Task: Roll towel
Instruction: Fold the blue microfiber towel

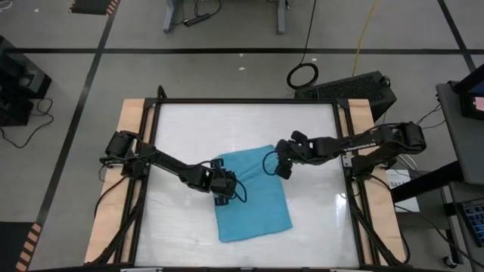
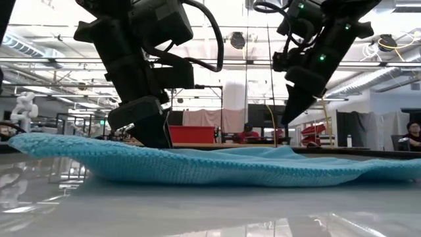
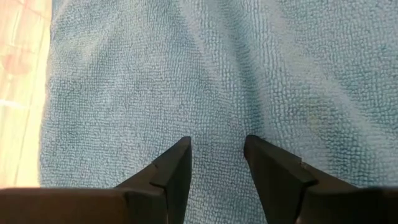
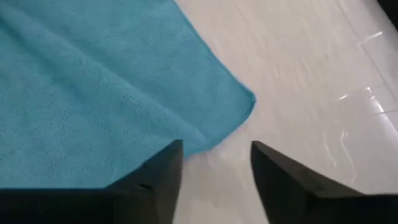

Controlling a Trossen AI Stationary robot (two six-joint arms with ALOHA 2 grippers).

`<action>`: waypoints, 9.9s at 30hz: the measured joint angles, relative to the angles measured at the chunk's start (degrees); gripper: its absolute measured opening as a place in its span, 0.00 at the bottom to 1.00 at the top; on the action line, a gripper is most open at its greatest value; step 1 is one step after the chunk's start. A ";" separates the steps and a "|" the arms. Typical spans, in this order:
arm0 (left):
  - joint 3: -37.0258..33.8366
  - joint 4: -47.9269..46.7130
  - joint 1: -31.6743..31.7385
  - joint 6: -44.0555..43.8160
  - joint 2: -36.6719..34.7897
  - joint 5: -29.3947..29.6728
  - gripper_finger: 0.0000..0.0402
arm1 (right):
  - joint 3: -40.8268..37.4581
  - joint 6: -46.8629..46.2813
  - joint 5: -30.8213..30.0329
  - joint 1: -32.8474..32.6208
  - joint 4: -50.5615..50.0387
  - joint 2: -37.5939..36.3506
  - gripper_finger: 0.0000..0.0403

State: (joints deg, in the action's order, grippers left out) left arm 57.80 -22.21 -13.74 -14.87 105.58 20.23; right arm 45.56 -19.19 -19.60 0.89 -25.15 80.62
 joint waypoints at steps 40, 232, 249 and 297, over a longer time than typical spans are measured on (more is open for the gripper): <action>-0.07 4.89 5.89 11.18 -0.16 1.29 0.41 | -21.33 -1.92 16.15 -16.53 30.08 0.28 0.38; 7.13 -21.00 3.94 1.66 -9.04 18.87 0.01 | 1.13 20.15 -5.05 -5.17 -4.95 -6.43 0.00; 4.51 -11.56 13.19 6.38 -8.83 7.46 0.34 | -4.23 24.97 12.11 15.13 9.84 3.32 0.26; 4.44 -2.64 12.09 34.99 0.63 6.01 0.59 | -4.26 11.61 40.25 -7.51 21.15 12.20 0.32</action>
State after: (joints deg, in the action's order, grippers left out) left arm 62.24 -24.85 -1.65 20.12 106.21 26.24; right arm 41.30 -7.57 20.65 -6.61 -4.00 92.82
